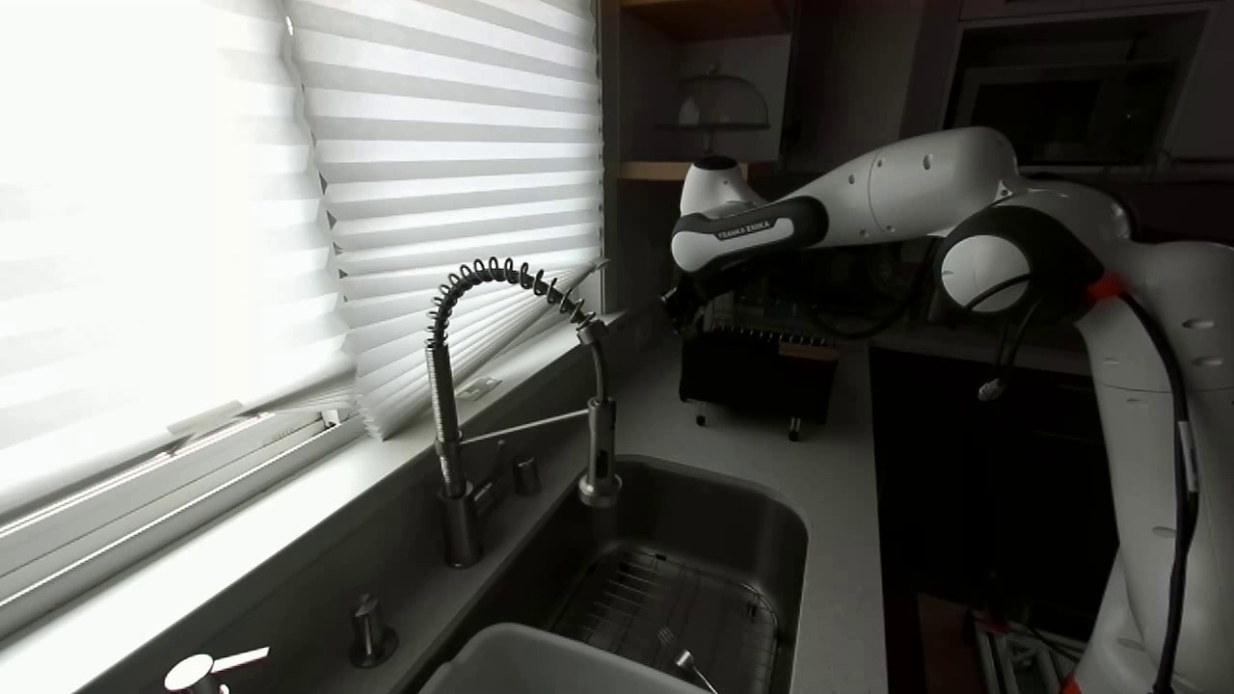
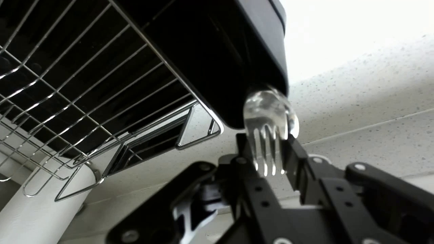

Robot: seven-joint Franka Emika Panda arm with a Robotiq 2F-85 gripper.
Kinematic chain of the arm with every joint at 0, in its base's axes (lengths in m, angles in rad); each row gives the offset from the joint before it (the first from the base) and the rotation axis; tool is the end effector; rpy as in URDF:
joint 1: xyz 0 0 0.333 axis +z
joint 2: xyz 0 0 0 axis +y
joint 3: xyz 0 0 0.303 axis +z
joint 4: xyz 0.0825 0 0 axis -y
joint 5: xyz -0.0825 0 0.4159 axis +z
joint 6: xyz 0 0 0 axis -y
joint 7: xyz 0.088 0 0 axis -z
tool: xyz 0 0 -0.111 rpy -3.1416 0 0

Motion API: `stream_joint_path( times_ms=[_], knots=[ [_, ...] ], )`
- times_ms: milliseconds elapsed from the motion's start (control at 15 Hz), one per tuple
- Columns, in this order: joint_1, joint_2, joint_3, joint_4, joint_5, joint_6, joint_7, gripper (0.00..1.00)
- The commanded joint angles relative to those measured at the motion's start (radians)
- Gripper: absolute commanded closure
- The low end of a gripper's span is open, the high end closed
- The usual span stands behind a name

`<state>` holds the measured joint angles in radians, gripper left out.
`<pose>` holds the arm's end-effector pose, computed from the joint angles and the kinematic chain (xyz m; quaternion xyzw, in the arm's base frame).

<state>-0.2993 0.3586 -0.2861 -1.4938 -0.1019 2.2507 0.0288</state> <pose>0.6206 -0.3810 0.4927 0.9409 -0.2546 0.1704 0.1444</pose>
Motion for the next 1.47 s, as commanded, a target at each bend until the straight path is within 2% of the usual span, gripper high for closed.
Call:
stream_joint_path(
  times_ms=[0,400,667,1133,1267,1400],
  knots=[
    [0.000,-0.006,0.019,-0.020,0.008,-0.019,-0.011,0.45],
    [0.003,-0.002,0.034,-0.015,0.004,-0.037,-0.004,0.02],
    [0.004,0.009,0.015,0.022,-0.009,-0.059,0.043,0.00],
    [0.005,0.054,-0.002,0.130,0.044,-0.295,0.328,0.00],
    [0.003,0.072,-0.001,0.163,0.054,-0.318,0.377,0.00],
    [0.005,0.093,0.002,0.182,0.046,-0.288,0.392,0.00]
  ],
)
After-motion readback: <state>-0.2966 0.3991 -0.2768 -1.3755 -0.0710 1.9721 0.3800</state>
